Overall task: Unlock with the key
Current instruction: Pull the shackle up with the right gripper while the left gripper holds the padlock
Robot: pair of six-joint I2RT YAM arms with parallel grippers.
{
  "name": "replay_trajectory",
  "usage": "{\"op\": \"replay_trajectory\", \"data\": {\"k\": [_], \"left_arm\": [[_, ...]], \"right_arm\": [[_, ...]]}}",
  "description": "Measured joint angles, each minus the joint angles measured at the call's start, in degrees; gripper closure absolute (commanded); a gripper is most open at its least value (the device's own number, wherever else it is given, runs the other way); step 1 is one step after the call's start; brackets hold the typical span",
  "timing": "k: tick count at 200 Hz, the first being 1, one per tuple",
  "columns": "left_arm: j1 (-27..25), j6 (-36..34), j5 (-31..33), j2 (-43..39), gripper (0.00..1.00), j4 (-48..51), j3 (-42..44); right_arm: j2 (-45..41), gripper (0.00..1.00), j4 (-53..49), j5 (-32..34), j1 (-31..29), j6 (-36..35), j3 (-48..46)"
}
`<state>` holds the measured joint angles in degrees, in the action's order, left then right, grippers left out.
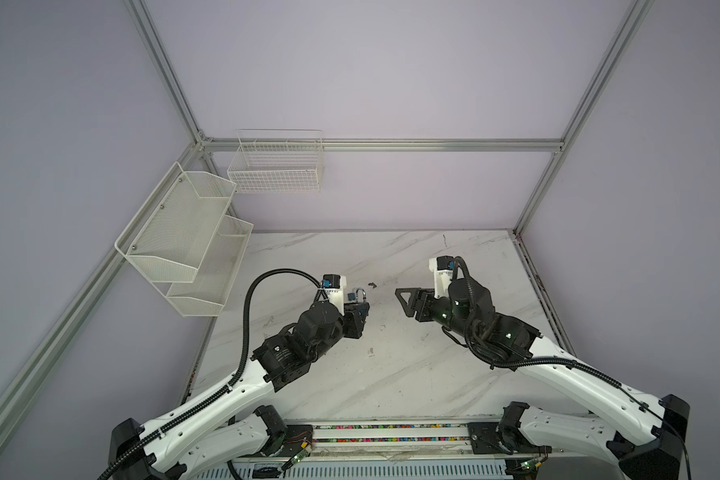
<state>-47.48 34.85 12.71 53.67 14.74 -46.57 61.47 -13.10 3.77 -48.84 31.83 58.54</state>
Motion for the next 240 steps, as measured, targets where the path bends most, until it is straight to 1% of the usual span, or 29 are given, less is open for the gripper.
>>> {"op": "replay_trajectory", "data": {"k": [25, 50, 74, 98, 116, 170, 204, 240], "left_arm": [[-1.38, -7.37, -0.24, 0.0, 1.0, -5.51, 1.03], [-3.37, -13.42, -0.35, 0.0, 1.0, -11.67, 3.82], [-4.85, -18.14, -0.15, 0.35, 1.0, -17.44, 6.21], [-5.51, -21.94, 0.22, 1.07, 1.0, -23.04, 8.74], [-5.81, -23.63, 0.87, 2.47, 1.0, -25.42, 9.25], [-7.06, -25.9, 2.32, 5.33, 1.0, -28.48, 9.25], [-7.37, -26.56, 2.84, 5.68, 1.0, -28.98, 9.25], [-7.48, -26.91, 3.48, 5.68, 1.0, -29.62, 9.25]], "right_arm": [[0.24, 0.28, -4.98, -1.44, 0.04, -4.5, 4.81], [2.56, 0.28, -10.56, -3.82, 0.04, -9.35, 10.4], [6.05, 0.27, -16.35, -4.74, 0.04, -13.11, 14.8], [8.92, 0.27, -21.24, -4.52, 0.04, -15.34, 18.12], [10.84, 0.27, -24.0, -4.39, 0.04, -16.55, 20.9], [13.92, 0.26, -26.82, -4.44, 0.04, -18.08, 27.67], [19.28, 0.25, -29.2, -2.67, 0.04, -18.69, 33.35], [23.71, 0.26, -32.35, -0.94, 0.04, -19.04, 35.65]]}}
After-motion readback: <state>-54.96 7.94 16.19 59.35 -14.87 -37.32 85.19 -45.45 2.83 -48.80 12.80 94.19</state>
